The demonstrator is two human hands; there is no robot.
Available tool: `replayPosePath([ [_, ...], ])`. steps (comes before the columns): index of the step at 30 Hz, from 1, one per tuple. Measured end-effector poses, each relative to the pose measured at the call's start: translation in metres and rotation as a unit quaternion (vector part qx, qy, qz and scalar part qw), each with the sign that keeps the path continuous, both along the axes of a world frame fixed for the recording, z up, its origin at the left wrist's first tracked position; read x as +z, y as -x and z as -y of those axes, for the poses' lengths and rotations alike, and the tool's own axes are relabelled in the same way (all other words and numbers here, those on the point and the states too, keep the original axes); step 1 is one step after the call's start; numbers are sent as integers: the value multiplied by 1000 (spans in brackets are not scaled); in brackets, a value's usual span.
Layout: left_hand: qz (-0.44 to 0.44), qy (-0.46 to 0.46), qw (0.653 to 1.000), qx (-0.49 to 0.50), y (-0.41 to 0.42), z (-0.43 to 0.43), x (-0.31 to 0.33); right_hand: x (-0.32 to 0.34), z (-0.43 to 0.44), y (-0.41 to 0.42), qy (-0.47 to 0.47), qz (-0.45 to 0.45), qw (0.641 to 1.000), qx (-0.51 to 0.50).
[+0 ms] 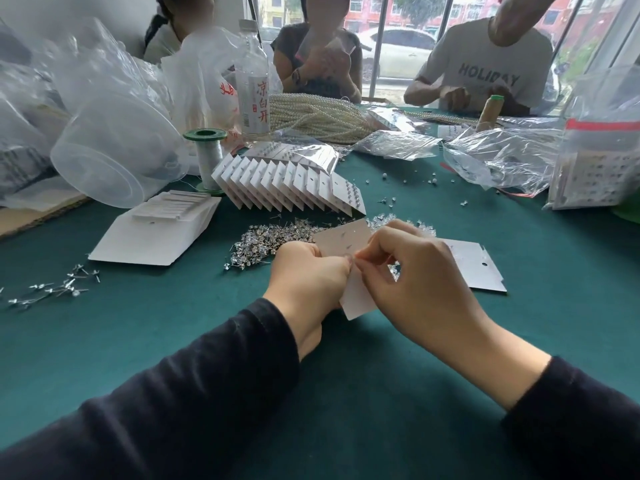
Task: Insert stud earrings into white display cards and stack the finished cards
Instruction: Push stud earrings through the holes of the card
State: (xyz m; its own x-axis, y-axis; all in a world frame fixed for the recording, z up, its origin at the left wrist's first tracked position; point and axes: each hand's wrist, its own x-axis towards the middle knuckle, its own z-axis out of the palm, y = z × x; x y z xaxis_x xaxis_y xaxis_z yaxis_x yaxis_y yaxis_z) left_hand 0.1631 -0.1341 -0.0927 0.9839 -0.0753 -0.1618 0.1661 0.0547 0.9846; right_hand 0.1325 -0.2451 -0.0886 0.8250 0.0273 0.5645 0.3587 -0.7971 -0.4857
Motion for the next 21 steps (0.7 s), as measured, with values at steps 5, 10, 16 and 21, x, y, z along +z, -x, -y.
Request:
replayPosePath([
  [5, 70, -95, 992, 36, -1, 2, -8, 2, -8, 6, 148, 15, 989, -16],
  [10, 82, -118, 989, 21, 0, 2, -12, 0, -8, 7, 180, -11, 983, -38],
  [16, 68, -101, 992, 26, -1, 2, -12, -4, -6, 2, 134, -11, 991, -25],
  [21, 68, -100, 992, 32, -2, 1, -11, -6, 0, 0, -15, -15, 999, -30],
])
